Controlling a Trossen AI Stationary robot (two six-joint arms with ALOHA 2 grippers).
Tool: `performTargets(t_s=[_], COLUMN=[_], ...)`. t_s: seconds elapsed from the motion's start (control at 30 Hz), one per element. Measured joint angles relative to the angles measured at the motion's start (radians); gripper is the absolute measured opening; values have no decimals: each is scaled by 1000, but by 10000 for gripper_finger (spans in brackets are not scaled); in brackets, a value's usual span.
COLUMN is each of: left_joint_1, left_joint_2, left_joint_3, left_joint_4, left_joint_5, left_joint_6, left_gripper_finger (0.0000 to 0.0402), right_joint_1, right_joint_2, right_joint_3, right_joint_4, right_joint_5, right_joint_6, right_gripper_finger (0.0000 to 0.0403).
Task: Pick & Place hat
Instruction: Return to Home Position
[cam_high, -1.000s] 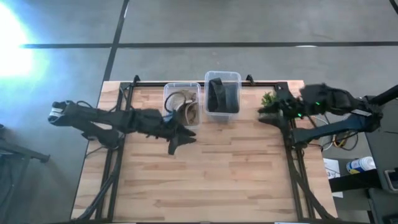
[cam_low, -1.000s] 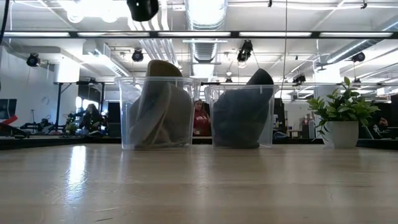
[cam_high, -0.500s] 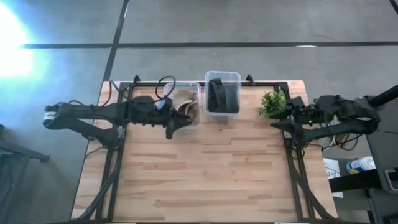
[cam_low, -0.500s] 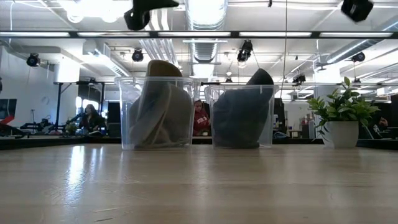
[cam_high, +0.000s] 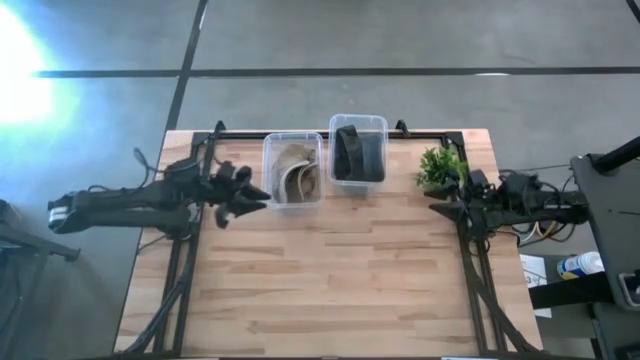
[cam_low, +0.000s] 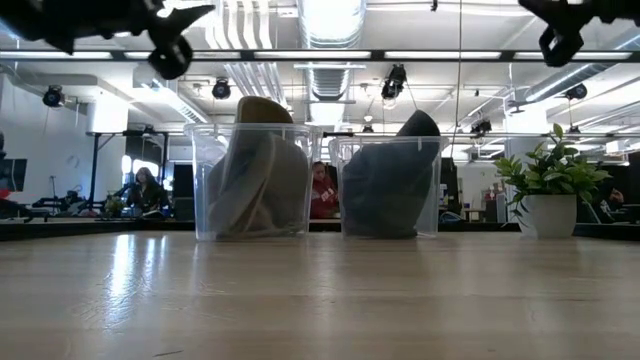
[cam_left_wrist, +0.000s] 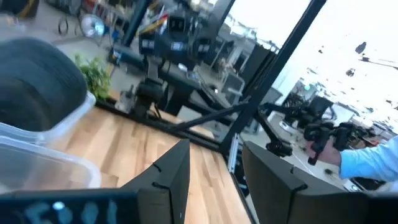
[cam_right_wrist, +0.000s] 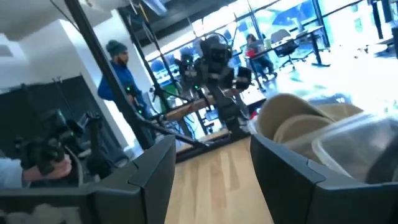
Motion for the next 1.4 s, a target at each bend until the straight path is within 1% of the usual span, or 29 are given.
performTargets(t_s=[0.17, 0.33, 0.43, 0.67, 0.77, 0.83, 0.87, 0.93, 0.97, 1.07, 1.2, 1.3, 1.4], left_joint_1=[25, 29, 29, 29, 29, 18, 5, -25, -40, -95, -145, -150, -147], left_joint_2=[-190, -346, -407, -458, -457, -468, -476, -502, -512, -531, -585, -626, -640], left_joint_3=[-93, -189, -244, -363, -416, -451, -448, -444, -439, -440, -445, -450, -451], left_joint_4=[-13, -15, -8, -15, -12, -40, -73, -206, -232, -222, -212, -206, -204], left_joint_5=[1, 1, 2, 0, -1, -4, -9, -18, -19, -42, -43, -45, -47], left_joint_6=[13, -54, -99, -133, -134, -135, -132, -133, -132, -132, -133, -133, -135], left_gripper_finger=[140, 140, 140, 140, 140, 140, 140, 140, 140, 140, 140, 140, 140], right_joint_1=[0, 0, 0, 0, 0, 0, 0, 0, 0, 0, 0, 0, 0], right_joint_2=[-79, -109, -106, -87, -55, -51, -51, -59, -67, -92, -142, -148, -148], right_joint_3=[-85, -170, -218, -334, -329, -325, -326, -337, -340, -357, -386, -388, -400], right_joint_4=[-30, -37, -35, -34, -30, -24, -24, -18, -14, 50, 133, 147, 168], right_joint_5=[20, 18, 13, 16, 12, 13, 13, 14, 13, 13, 13, 13, 13], right_joint_6=[6, 6, 5, 6, 6, 6, 6, 6, 6, 6, 6, 5, 6], right_gripper_finger=[203, 203, 203, 203, 203, 203, 203, 203, 203, 203, 203, 203, 203])
